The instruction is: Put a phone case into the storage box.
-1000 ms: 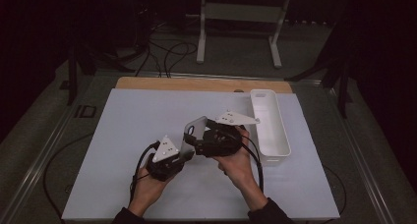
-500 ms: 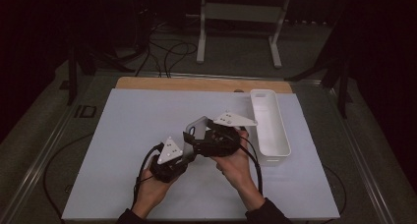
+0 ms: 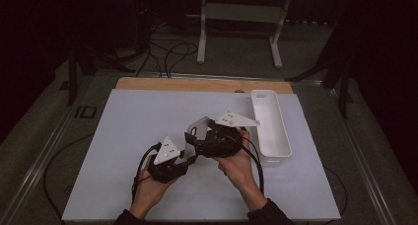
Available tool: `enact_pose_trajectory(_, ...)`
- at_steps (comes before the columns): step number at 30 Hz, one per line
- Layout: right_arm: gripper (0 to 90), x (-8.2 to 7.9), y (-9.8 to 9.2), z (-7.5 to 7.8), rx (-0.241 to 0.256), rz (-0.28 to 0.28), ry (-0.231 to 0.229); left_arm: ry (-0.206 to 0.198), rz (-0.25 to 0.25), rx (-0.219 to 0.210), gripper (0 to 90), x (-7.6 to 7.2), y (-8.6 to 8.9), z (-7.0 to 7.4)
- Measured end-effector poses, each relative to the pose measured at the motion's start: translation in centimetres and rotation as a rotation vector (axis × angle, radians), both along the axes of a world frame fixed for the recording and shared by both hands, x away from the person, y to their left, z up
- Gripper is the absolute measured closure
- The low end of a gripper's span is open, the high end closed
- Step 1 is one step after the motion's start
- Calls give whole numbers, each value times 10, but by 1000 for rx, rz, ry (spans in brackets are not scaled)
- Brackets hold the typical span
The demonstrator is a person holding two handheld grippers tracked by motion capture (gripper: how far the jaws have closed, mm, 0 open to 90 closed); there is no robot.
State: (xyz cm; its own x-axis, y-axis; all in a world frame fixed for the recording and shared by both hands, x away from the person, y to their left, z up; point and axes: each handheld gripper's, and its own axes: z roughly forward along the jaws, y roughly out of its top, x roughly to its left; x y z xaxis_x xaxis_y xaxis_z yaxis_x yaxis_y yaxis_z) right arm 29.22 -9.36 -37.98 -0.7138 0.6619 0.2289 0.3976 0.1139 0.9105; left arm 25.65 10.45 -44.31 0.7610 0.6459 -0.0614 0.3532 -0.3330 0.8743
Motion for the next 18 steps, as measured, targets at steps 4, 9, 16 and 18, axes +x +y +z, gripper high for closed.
enact_pose_trajectory(4,170,1,-4,1,1,-9,-3,-7,14,-9,505,0,4,4)
enact_pose_trajectory(9,170,2,-9,2,-3,-16,-10,-23,53,-14,295,0,12,9)
enact_pose_trajectory(16,170,3,-17,4,-7,-30,-13,-44,114,-33,18,1,28,18)
enact_pose_trajectory(18,170,4,-20,5,-11,-37,-18,-56,115,-31,2,1,34,20)
